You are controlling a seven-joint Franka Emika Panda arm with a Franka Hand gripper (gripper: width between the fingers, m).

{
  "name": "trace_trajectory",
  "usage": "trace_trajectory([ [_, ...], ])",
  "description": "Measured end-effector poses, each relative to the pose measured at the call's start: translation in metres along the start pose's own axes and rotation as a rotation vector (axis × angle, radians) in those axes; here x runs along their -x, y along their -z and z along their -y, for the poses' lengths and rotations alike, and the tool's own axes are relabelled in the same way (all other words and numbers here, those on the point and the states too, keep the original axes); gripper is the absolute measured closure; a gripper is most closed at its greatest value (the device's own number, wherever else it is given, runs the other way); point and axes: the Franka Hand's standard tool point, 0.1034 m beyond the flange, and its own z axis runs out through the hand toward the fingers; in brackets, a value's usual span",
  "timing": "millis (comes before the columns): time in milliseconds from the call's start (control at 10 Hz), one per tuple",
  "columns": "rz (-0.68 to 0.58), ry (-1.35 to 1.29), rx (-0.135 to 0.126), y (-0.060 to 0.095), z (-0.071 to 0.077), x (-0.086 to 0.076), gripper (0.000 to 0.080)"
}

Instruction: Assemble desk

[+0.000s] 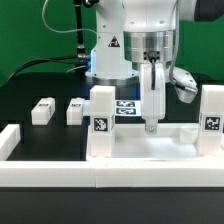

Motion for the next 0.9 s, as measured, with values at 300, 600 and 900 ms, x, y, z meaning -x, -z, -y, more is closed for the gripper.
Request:
trace_trajectory([
  [300, 0.001, 0.025, 0.006, -0.0038, -0.0017, -0.0088, 0.015],
  [600, 0.001, 0.026, 0.006, -0.0039, -0.0019, -0.0077, 0.0319],
  [900, 0.001, 0.027, 0.006, -0.004, -0.002, -0.0075, 0.0657],
])
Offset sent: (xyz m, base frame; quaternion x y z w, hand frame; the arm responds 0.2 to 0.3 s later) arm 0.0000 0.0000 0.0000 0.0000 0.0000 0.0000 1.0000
